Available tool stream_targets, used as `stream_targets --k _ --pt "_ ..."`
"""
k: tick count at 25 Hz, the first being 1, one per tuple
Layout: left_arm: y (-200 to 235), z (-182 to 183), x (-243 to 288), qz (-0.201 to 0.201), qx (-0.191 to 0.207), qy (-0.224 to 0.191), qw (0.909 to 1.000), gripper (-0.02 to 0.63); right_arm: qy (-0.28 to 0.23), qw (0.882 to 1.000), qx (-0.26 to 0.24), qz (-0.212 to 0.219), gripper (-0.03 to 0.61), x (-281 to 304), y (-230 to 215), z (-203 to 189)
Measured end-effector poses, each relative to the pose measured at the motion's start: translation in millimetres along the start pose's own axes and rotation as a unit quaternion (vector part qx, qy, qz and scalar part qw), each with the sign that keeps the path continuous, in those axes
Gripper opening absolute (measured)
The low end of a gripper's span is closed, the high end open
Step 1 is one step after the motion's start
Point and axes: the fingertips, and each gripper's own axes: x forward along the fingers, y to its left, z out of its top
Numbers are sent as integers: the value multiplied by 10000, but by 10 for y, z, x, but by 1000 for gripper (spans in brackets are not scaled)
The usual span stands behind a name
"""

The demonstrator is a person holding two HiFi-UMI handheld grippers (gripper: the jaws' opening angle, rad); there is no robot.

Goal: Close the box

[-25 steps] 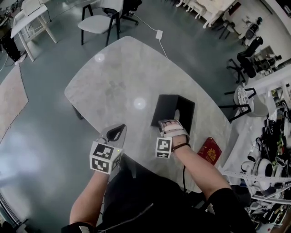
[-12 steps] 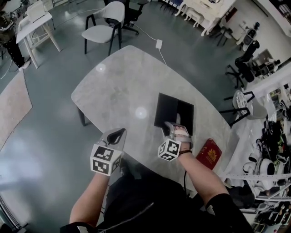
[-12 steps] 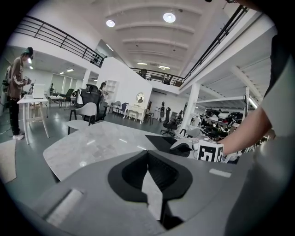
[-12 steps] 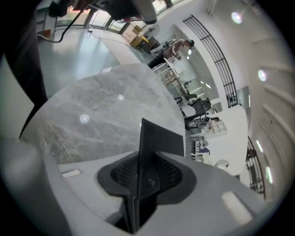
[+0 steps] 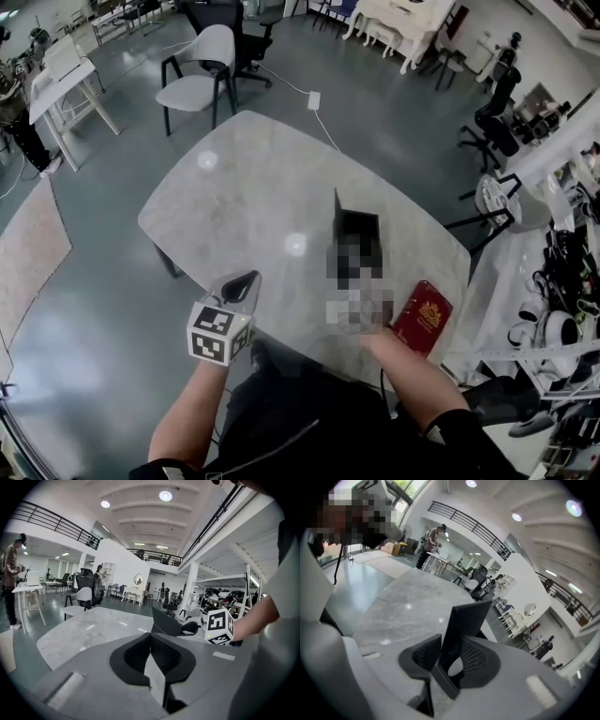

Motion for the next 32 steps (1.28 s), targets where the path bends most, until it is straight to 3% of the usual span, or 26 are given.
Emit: stream_targets --k 6,16,21,32 --pt "-400 105 191 19 -63 -53 10000 11 -314 9917 1121 538 118 -310 -255 -220" --pt "-720 199 153 167 20 4 9999 11 -526 9721 2186 673 107 -531 -617 -500" --pt "-782 179 164 167 -15 69 9998 11 -658 9540 2806 830 107 -592 -703 -649" --pt "-930 89 294 126 -74 224 9996 11 -493 9316 3390 1211 111 -487 -777 -1080"
